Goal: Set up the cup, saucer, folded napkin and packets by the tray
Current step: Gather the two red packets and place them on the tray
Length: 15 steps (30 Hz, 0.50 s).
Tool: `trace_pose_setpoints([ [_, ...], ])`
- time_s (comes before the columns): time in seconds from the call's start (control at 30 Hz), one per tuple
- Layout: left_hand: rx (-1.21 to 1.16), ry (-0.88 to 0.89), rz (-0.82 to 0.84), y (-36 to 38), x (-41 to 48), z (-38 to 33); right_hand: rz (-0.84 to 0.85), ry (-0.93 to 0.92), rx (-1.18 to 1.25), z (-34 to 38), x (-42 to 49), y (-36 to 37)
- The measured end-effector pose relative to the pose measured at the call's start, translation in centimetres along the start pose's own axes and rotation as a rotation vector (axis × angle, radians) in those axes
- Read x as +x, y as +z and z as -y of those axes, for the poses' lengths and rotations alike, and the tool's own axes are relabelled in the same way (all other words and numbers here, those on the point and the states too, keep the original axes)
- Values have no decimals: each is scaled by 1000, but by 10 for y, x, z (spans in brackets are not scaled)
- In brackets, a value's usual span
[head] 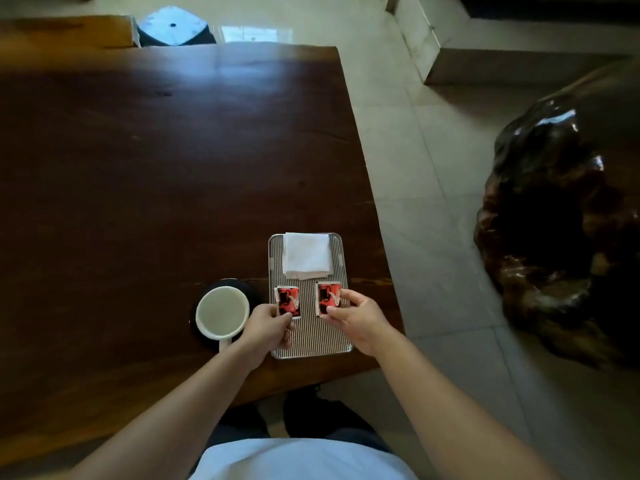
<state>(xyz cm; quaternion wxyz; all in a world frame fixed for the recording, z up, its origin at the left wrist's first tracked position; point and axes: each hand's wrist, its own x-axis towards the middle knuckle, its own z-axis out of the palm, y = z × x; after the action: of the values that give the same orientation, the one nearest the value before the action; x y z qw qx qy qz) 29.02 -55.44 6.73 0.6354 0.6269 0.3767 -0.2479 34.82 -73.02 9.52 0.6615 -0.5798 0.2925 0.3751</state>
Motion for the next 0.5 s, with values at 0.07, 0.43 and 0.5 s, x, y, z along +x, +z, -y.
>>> trace_pose_setpoints([
  [0.07, 29, -11, -40, 3, 13, 7, -40, -15, -82, -6, 15, -2],
  [0.43, 131, -131, -131, 11, 58, 39, -347, -20, -603, -41, 68, 1],
  [0.5, 179, -124, -140, 11, 59, 40, -387, -36, -674, -43, 69, 0],
])
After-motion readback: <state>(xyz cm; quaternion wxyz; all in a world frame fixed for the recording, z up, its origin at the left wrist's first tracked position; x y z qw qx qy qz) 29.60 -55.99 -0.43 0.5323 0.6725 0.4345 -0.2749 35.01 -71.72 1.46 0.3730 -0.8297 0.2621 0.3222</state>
